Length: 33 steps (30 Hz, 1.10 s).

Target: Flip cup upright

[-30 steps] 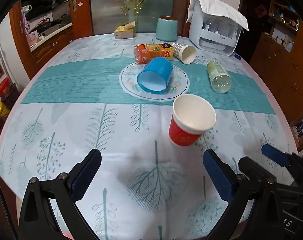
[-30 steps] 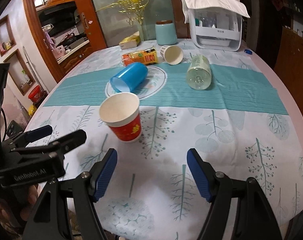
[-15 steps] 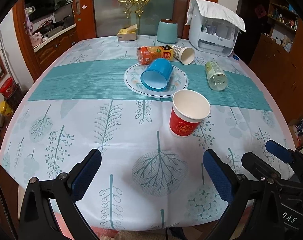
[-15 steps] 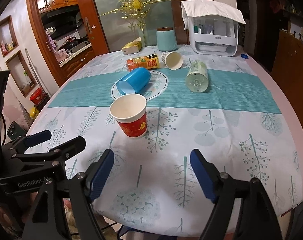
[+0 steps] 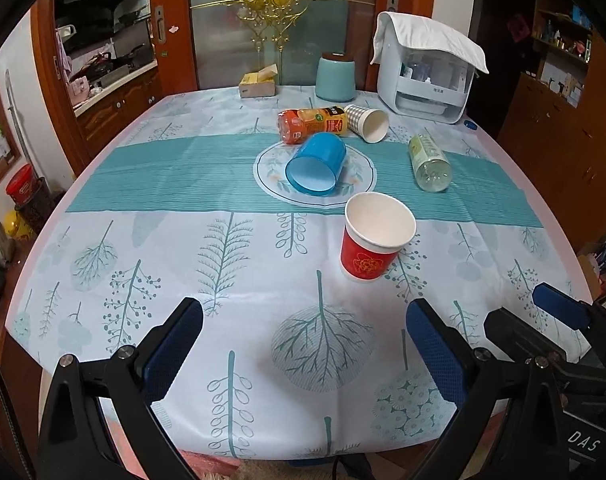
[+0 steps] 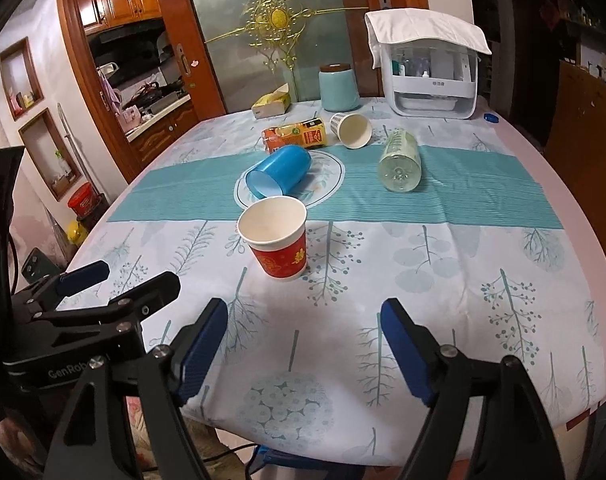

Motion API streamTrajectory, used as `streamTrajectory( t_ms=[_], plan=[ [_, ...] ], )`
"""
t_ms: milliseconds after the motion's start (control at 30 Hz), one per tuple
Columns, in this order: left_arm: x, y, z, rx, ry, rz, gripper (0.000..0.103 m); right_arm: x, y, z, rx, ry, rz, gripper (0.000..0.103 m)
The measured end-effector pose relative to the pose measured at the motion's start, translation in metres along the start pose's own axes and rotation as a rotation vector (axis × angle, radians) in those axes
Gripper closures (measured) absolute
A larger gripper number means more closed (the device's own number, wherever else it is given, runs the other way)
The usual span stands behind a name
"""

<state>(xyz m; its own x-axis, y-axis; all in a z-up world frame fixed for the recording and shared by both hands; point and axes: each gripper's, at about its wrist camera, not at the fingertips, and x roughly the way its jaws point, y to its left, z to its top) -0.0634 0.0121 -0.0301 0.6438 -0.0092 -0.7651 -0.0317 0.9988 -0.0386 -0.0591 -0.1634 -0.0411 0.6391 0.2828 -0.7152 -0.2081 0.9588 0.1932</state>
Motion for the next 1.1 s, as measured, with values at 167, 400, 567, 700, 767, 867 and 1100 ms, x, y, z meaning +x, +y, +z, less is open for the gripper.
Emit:
streamTrajectory(
  t_ms=[167, 400, 567, 700, 767, 867, 1100],
  plan=[
    [-0.006, 0.002, 0.001, -0.013, -0.01, -0.003, 0.002, -0.005, 0.002, 0.001, 0.002, -0.015, 0.015, 0.023],
    [-0.012, -0.001, 0.004, -0.015, -0.016, -0.006, 0.002, -0.013, 0.003, 0.005, -0.005, -0.035, 0.014, 0.023],
    [-0.015, -0.002, 0.005, -0.016, -0.017, -0.01, 0.002, -0.018, 0.002, 0.006, -0.002, -0.041, 0.01, 0.023],
    [-0.012, -0.004, 0.005, -0.006, -0.01, -0.002, 0.002, -0.017, 0.001, 0.007, 0.001, -0.041, 0.009, 0.023],
    [-0.011, -0.005, 0.006, -0.004, -0.005, 0.001, 0.002, -0.016, 0.0, 0.007, 0.005, -0.039, 0.012, 0.023],
    [-0.009, -0.005, 0.007, -0.003, -0.003, 0.008, 0.002, -0.013, -0.001, 0.008, 0.012, -0.033, 0.017, 0.023],
    [-0.003, -0.004, 0.008, -0.003, 0.01, 0.013, 0.002, -0.006, -0.003, 0.01, 0.014, -0.024, 0.019, 0.023]
  ],
)
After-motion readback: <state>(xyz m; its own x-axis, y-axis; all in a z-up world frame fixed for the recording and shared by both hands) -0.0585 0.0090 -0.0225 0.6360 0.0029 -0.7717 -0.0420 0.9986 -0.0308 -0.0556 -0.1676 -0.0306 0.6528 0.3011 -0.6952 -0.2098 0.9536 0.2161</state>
